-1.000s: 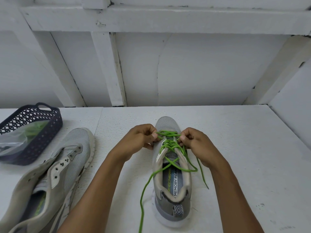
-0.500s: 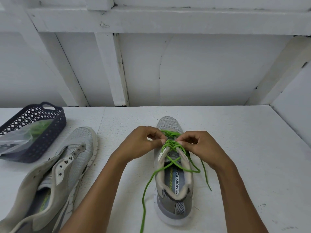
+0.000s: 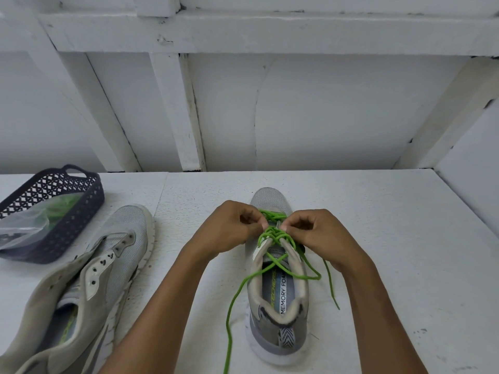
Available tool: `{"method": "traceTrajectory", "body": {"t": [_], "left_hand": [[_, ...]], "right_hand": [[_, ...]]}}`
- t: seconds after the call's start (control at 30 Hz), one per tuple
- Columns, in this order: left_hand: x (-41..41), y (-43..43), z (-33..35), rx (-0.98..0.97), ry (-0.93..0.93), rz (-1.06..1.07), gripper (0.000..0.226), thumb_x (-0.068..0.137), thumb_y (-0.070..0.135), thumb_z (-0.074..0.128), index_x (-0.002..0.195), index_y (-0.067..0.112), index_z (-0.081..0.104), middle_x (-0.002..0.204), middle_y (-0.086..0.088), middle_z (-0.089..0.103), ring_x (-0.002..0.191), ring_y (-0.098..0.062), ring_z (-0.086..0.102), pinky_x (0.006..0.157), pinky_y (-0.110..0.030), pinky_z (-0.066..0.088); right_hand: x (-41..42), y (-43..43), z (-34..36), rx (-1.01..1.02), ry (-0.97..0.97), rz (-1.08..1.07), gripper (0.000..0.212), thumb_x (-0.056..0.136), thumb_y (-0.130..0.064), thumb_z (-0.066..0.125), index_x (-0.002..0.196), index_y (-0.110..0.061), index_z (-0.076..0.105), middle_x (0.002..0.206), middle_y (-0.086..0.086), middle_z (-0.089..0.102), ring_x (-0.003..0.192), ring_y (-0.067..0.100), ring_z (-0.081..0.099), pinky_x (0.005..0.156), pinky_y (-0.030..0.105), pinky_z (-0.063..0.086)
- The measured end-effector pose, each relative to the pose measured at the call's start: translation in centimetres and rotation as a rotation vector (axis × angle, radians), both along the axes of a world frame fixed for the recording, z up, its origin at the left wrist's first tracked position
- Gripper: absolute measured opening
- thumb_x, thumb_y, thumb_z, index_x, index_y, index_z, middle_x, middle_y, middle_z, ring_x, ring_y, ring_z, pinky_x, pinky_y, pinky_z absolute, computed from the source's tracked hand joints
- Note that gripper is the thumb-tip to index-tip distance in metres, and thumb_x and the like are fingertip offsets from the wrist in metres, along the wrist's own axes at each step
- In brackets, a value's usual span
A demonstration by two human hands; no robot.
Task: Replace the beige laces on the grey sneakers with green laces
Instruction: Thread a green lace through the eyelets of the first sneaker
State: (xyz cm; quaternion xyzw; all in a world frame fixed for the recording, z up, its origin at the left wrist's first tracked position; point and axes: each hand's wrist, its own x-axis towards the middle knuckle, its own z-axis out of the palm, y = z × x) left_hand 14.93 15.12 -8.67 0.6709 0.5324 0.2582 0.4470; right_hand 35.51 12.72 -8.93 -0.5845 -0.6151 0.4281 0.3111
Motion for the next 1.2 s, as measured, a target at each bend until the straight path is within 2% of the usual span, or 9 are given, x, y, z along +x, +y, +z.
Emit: {"method": "traceTrajectory", "body": {"t": [0.1,0.17,0.4,0.53,0.67,0.87,1.0,1.13,1.2], "left_hand": [[0.3,0.2,0.2,0.005,0.047,-0.015,0.008,0.089,0.021,0.072,0.082,0.02,0.077,0.067,0.014,0.068,0.057,0.005,0.054,0.057,-0.013,0.041],[0.3,0.3,0.4,0.006,0.055,-0.016,0.008,0.089,0.023,0.072,0.084,0.018,0.077,0.071,0.013,0.069,0.054,0.006,0.052,0.055,-0.011,0.038],[0.6,0.9,0.8,-0.1,0.079,-0.039,0.018,0.093,0.019,0.067,0.084,0.005,0.072,0.072,-0.012,0.068,0.056,-0.012,0.059,0.048,-0.02,0.047],[0.4,1.2,1.1,-0.117,0.11,-0.091,0.007,0.09,0.01,0.069,0.088,0.007,0.075,0.08,-0.014,0.072,0.057,-0.01,0.063,0.054,-0.024,0.054],[0.3,1.4,1.4,-0.147,0.167,-0.152,0.009,0.09,0.003,0.065,0.088,0.005,0.074,0.07,-0.005,0.068,0.056,-0.008,0.062,0.054,-0.023,0.054],[0.9,1.9,1.8,-0.103,0.318,-0.24,0.014,0.091,0.003,0.06,0.087,0.009,0.072,0.081,-0.012,0.072,0.06,-0.014,0.066,0.054,-0.025,0.057],[0.5,1.7,2.0,-0.08,0.258,-0.249,0.011,0.094,0.008,0.059,0.092,0.011,0.069,0.084,-0.011,0.07,0.062,-0.013,0.066,0.055,-0.027,0.058],[0.6,1.4,1.8,-0.057,0.198,-0.221,0.011,0.096,0.018,0.062,0.102,0.019,0.071,0.078,-0.007,0.068,0.059,-0.013,0.065,0.055,-0.028,0.058],[0.4,1.3,1.6,-0.074,0.162,-0.221,0.014,0.095,0.017,0.064,0.103,0.02,0.074,0.075,-0.005,0.067,0.058,-0.012,0.064,0.055,-0.028,0.057]], "right_hand": [[0.0,0.4,0.2,-0.063,0.043,-0.003,0.01,0.087,-0.017,0.073,0.079,-0.02,0.078,0.077,0.003,0.074,0.073,0.014,0.065,0.075,0.035,0.055],[0.0,0.6,0.3,-0.097,0.06,-0.016,0.009,0.086,-0.015,0.073,0.078,-0.016,0.078,0.077,0.01,0.073,0.071,0.014,0.063,0.074,0.035,0.054],[-0.5,1.2,0.8,-0.224,0.088,-0.063,0.006,0.084,-0.009,0.074,0.081,-0.005,0.077,0.071,0.007,0.07,0.067,0.013,0.062,0.066,0.026,0.053],[-0.9,1.6,1.1,-0.229,-0.005,-0.066,0.004,0.079,-0.006,0.075,0.076,-0.007,0.077,0.077,0.015,0.073,0.071,0.018,0.064,0.072,0.036,0.056],[-1.4,2.3,1.6,-0.252,-0.151,0.023,0.008,0.079,-0.005,0.072,0.072,-0.008,0.076,0.063,0.008,0.064,0.061,0.017,0.058,0.059,0.029,0.049],[-1.5,2.3,1.8,-0.187,-0.341,0.149,0.018,0.087,-0.013,0.066,0.07,-0.014,0.072,0.064,0.001,0.063,0.058,0.01,0.053,0.061,0.026,0.045],[-1.0,1.6,1.2,-0.12,-0.208,0.127,0.012,0.09,-0.019,0.064,0.082,-0.015,0.071,0.072,-0.004,0.066,0.064,0.009,0.056,0.065,0.029,0.047],[-1.1,0.5,0.9,-0.118,-0.087,0.041,0.035,0.08,-0.053,0.072,0.078,-0.02,0.064,0.065,-0.012,0.054,0.062,0.005,0.048,0.063,0.024,0.038],[-1.0,0.2,0.9,-0.144,-0.067,0.058,0.037,0.074,-0.055,0.076,0.081,-0.02,0.066,0.072,-0.009,0.056,0.067,0.006,0.05,0.067,0.025,0.04]]}}
